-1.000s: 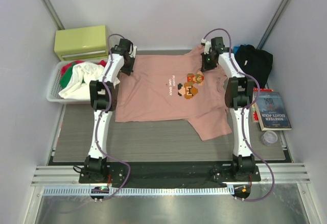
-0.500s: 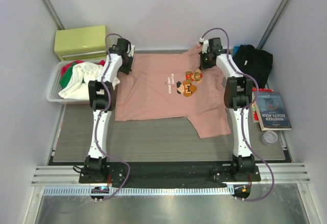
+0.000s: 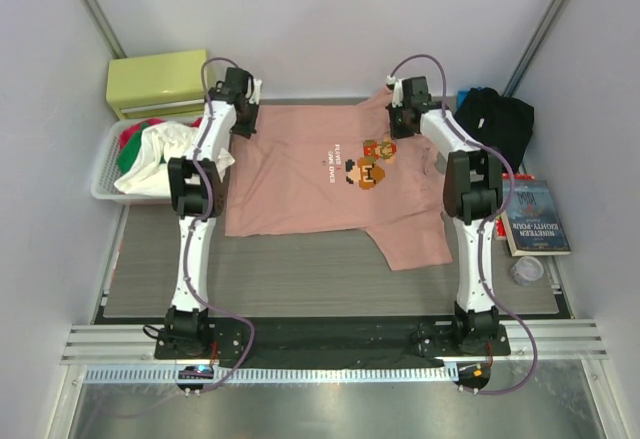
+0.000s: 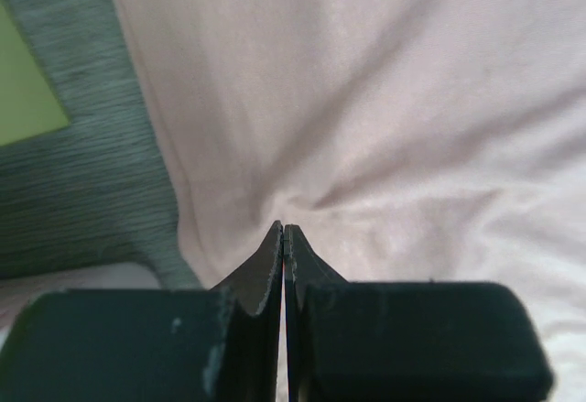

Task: Fold and stack the t-shirts
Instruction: Fold the flattened tshirt in 1/3 of the way

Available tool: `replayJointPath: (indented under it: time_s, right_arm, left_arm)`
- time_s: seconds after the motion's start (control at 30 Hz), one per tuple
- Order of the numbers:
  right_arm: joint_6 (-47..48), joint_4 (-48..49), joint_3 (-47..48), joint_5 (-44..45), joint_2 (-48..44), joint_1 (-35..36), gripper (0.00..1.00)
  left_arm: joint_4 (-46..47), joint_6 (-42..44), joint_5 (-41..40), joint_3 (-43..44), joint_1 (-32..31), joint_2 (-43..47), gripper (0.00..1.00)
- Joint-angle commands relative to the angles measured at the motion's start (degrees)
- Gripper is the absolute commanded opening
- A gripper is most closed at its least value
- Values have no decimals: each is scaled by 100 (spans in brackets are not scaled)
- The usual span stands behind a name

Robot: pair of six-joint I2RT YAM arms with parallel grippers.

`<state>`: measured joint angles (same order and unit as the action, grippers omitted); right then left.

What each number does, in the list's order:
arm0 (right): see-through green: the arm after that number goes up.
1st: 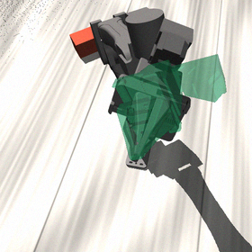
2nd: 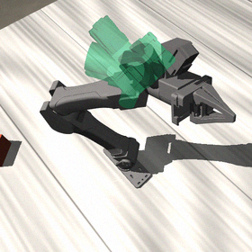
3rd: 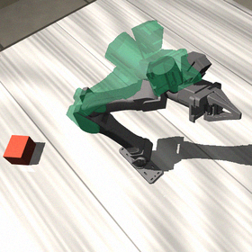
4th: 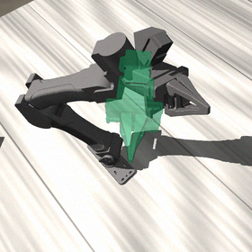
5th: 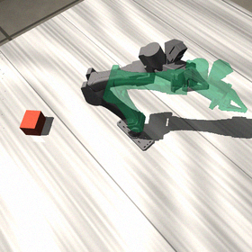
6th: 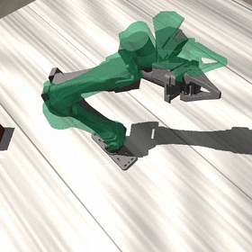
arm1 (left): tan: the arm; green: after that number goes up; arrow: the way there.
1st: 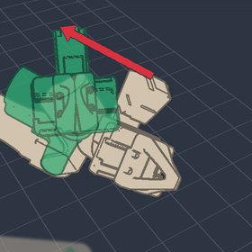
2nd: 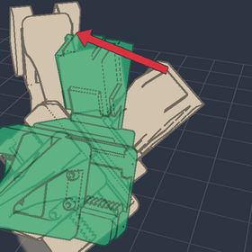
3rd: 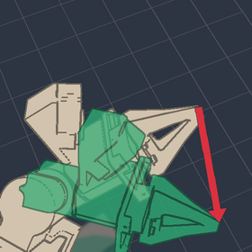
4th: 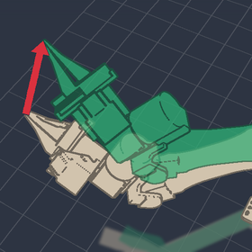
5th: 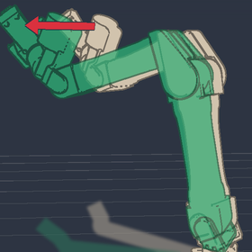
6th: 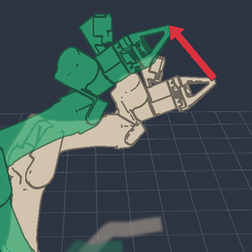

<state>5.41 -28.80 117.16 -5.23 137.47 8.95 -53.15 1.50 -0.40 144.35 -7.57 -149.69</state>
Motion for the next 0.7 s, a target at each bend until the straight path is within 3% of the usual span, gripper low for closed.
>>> replayJointPath:
  time_s: [0.0, 0.2, 0.33, 0.43, 0.67]
  right_arm:
    - [-75, 646, -570, 391, -1614, 282, 1]
    - [-372, 1147, -1695, 812, -3101, 458, 1]
    - [-480, 1570, -2881, 1042, -4681, 546, 1]
    - [-409, 913, -3102, 964, -5211, 546, 1]
    - [72, -1670, -3999, 401, -6969, 546, 1]
  left_arm:
    - [313, 53, -48, -74, 81, 1326, 0]
    - [436, -280, -30, -529, 89, 2486, 0]
    - [1314, -807, 23, -2558, 89, 4512, 0]
    - [1185, -888, 356, -3456, 81, 5316, 0]
    - [-501, -178, 436, -5259, 89, 7259, 0]
